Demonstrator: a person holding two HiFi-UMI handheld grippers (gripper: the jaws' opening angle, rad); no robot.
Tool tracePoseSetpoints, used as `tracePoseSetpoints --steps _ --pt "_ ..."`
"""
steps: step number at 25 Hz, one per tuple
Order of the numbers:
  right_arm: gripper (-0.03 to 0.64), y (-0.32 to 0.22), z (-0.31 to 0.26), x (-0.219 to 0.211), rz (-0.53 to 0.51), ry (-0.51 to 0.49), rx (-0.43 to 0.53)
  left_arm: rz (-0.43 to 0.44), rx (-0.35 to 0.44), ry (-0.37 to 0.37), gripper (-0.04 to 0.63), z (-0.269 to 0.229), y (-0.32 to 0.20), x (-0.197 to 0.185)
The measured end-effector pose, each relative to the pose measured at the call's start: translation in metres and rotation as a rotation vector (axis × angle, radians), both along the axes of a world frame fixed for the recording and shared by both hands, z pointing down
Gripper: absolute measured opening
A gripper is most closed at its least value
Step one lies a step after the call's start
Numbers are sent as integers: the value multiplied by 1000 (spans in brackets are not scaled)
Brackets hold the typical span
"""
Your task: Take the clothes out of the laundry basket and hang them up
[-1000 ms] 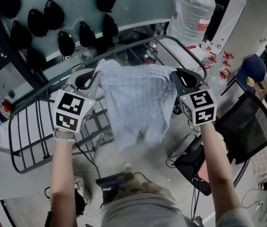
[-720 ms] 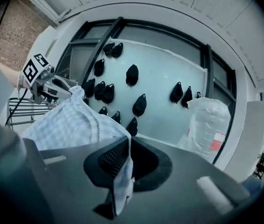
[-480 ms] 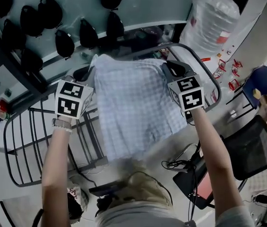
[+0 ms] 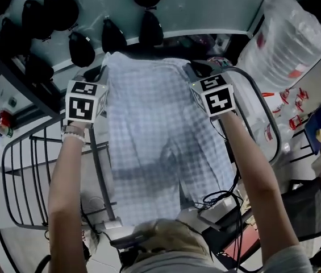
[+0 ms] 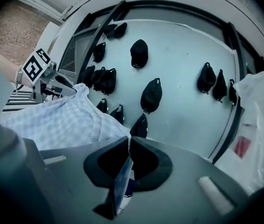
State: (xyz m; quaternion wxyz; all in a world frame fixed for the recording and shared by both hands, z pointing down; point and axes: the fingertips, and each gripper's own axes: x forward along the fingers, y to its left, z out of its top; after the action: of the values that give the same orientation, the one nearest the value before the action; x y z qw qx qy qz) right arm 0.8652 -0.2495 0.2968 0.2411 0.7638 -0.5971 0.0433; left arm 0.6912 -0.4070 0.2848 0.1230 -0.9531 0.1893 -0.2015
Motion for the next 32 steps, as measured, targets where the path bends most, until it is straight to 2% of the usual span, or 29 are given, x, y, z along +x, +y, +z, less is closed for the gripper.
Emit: tracePoseSetpoints --steps 3,6,10,13,14,15,17,20,23,28,32 --pt "20 -27 8 12 -19 -9 -6 -50 -3 2 9 5 -25 9" --pt "20 -48 26 21 -21 -38 -35 -108 -52 0 9 23 -45 17" --pt "21 -67 75 25 -37 -93 -137 -136 -116 -120 17 82 -50 23" --pt "29 -65 103 23 -30 -150 -190 -105 -186 -170 72 113 -40 21" --pt "58 -62 105 22 -27 -166 -187 -94 -204 -174 108 116 -36 18" --pt "104 -58 105 22 -21 -186 -176 -84 -217 -169 139 117 -32 14" --pt "150 -48 96 20 0 -230 -138 -72 -236 -136 164 111 -27 2" --pt "150 -24 73 9 37 -239 -68 -52 -219 -83 183 94 -14 -21" --pt "150 4 44 -17 56 -217 9 5 -164 -40 160 69 12 -41" --pt "150 50 2 -88 54 -189 103 65 -116 54 130 31 59 -87" --pt "150 83 -19 -149 36 -177 162 97 -58 77 123 10 95 -129"
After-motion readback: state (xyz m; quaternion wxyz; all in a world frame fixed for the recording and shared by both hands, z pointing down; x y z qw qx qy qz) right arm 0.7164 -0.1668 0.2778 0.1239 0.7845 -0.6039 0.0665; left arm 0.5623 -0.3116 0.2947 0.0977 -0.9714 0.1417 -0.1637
